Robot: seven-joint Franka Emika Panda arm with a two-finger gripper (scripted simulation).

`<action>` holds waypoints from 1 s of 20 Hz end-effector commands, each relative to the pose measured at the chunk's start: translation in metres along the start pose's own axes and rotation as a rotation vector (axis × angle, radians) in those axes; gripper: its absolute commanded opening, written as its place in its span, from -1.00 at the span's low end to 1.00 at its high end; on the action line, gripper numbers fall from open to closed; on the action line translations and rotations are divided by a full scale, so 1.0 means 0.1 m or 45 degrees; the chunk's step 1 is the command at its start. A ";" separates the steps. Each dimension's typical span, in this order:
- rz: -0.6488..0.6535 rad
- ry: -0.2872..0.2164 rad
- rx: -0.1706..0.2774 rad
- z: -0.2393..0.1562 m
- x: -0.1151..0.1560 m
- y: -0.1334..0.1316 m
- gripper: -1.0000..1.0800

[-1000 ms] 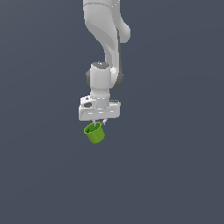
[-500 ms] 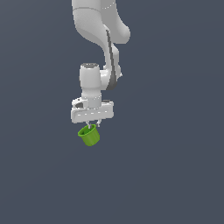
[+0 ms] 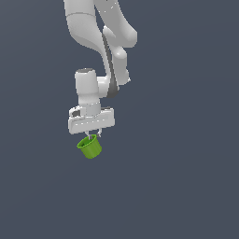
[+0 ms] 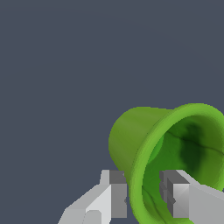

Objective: Pick up the object and move it to a goal position.

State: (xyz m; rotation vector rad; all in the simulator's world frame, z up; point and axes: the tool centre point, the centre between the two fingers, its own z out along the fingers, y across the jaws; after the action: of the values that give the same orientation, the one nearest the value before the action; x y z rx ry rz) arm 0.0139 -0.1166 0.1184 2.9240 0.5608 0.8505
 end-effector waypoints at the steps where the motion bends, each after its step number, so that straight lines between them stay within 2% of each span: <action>1: -0.012 0.037 0.009 0.00 0.03 0.08 -1.00; 20: -0.115 0.336 0.117 0.10 0.17 0.78 -1.00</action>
State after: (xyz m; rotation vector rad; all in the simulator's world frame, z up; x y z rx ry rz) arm 0.0539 -0.1775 0.1273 2.8683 0.7437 1.2061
